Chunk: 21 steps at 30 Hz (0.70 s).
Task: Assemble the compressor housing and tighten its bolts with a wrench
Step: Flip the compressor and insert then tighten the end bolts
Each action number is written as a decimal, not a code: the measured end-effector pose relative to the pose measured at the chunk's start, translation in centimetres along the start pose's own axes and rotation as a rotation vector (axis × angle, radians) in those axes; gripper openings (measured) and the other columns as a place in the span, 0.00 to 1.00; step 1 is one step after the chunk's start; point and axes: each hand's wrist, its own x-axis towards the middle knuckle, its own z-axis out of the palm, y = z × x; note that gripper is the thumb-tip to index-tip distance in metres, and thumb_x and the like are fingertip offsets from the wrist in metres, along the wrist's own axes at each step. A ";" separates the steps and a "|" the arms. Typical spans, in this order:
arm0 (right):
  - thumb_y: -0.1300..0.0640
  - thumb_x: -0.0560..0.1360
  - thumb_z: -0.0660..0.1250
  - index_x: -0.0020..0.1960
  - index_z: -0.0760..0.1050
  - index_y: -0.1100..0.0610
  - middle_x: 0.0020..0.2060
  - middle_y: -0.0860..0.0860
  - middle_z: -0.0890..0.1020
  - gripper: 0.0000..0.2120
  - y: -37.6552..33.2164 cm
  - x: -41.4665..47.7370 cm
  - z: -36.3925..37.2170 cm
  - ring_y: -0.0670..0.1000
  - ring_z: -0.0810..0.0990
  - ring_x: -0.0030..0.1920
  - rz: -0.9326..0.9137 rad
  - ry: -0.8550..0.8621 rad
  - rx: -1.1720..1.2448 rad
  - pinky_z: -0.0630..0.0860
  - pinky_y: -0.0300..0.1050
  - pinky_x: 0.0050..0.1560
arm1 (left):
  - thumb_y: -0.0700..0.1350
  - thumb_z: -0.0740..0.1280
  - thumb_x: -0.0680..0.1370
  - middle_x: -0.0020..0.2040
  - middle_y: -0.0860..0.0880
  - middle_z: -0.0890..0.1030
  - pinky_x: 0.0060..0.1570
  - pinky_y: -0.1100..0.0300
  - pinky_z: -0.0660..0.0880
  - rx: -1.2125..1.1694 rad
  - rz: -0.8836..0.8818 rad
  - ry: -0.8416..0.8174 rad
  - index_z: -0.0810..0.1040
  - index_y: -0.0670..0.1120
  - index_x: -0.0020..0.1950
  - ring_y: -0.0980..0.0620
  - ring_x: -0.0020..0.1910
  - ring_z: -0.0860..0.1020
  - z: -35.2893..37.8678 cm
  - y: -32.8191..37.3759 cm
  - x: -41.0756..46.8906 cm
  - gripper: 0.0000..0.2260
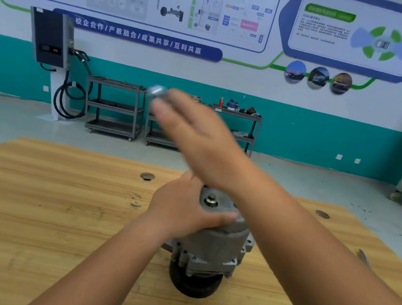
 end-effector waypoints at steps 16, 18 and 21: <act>0.45 0.68 0.55 0.23 0.60 0.53 0.17 0.46 0.56 0.18 9.6 -9.5 -8.3 0.44 0.52 0.19 0.045 0.905 1.464 0.55 0.34 0.18 | 0.72 0.60 0.69 0.57 0.55 0.66 0.45 0.62 0.69 0.113 0.043 0.162 0.61 0.51 0.72 0.55 0.57 0.69 0.2 0.1 -3.1 0.37; 0.46 0.68 0.55 0.23 0.60 0.53 0.19 0.45 0.54 0.18 10.2 -9.8 -8.6 0.44 0.52 0.19 0.041 0.888 1.506 0.56 0.34 0.18 | 0.71 0.59 0.70 0.58 0.55 0.65 0.44 0.62 0.67 0.133 0.050 0.176 0.59 0.51 0.73 0.55 0.58 0.68 0.4 0.1 -3.3 0.37; 0.46 0.67 0.54 0.23 0.60 0.53 0.19 0.45 0.53 0.18 10.8 -9.9 -8.7 0.44 0.52 0.19 0.066 0.848 1.506 0.56 0.34 0.18 | 0.71 0.58 0.70 0.59 0.55 0.65 0.45 0.63 0.67 0.137 0.061 0.183 0.57 0.51 0.74 0.55 0.59 0.68 0.6 -0.2 -3.4 0.38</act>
